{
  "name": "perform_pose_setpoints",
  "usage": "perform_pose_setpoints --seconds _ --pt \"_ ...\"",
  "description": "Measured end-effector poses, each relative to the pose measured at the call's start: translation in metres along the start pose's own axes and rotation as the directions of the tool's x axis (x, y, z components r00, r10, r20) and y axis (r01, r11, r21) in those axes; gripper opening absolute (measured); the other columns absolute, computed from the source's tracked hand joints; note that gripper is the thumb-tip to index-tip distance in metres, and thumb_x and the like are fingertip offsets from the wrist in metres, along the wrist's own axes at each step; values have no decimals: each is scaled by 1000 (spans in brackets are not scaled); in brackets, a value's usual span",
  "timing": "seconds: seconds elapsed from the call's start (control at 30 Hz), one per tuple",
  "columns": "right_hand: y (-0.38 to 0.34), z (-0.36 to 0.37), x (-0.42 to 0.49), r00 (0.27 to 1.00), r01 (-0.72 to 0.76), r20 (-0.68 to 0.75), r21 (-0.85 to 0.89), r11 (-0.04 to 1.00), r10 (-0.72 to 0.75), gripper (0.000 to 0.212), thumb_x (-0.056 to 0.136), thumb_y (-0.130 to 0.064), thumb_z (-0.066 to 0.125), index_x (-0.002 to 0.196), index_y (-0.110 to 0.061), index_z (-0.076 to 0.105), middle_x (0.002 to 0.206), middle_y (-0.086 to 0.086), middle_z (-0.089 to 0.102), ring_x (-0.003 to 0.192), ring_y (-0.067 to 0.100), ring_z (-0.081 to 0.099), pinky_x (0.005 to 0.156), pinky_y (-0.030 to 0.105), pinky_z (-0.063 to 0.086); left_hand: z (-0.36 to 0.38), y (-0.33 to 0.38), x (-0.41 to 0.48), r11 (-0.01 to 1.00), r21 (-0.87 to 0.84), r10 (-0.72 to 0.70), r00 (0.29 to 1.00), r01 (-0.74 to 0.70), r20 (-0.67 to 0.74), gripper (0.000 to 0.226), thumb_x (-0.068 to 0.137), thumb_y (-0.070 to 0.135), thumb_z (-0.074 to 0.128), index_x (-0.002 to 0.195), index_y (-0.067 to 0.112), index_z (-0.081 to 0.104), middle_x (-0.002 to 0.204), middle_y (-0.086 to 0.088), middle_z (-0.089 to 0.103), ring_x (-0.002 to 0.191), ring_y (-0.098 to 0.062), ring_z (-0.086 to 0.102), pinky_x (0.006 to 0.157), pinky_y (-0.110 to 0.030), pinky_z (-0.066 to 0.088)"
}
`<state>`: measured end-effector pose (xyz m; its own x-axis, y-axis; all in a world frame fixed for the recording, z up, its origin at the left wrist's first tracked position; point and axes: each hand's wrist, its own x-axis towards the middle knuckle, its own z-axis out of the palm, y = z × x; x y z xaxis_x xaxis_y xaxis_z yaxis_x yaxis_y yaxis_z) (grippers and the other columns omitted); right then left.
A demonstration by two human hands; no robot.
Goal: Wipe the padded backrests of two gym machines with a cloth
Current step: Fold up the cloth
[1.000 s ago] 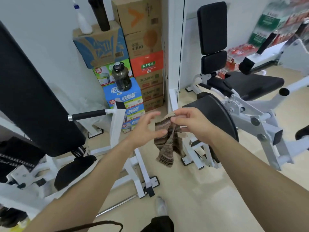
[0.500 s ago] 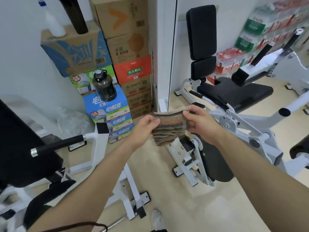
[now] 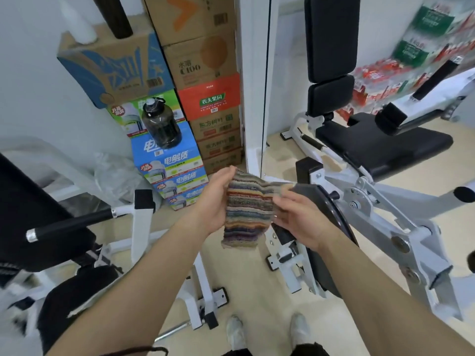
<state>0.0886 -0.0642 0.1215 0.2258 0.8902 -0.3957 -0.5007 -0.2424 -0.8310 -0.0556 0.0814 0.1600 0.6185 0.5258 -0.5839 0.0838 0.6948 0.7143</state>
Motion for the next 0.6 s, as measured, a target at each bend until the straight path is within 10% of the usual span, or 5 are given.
perform_pose_setpoints --seconds 0.1,0.3,0.47,0.6 --pt "2 -12 10 992 -13 -125 -104 994 0 20 94 -9 64 111 1 69 112 19 73 107 38 68 94 44 54 -3 -29 15 988 129 -62 986 83 -157 57 96 16 63 143 34 35 111 -12 70 93 -26 72 68 -37 58" --pt "2 -39 16 950 -177 -311 -429 886 40 8 89 -8 70 84 -13 66 78 -1 72 71 14 66 57 20 49 4 -66 28 883 467 43 984 45 -175 36 88 -6 66 117 15 64 106 -17 71 87 -22 68 71 -25 59" --pt "4 -62 11 977 -210 -172 -633 745 129 58 75 -5 83 118 -25 50 90 0 69 77 11 68 66 22 52 14 -83 29 465 880 218 976 -100 -4 43 72 3 80 103 32 73 85 18 70 75 7 65 64 -3 46" --pt "17 -68 7 958 -232 -153 -910 343 243 17 74 -14 72 85 -24 78 80 -4 66 79 2 56 53 14 46 20 -107 37 179 983 206 979 -41 3 13 73 27 80 80 31 70 82 14 61 79 -10 60 71 -24 52"
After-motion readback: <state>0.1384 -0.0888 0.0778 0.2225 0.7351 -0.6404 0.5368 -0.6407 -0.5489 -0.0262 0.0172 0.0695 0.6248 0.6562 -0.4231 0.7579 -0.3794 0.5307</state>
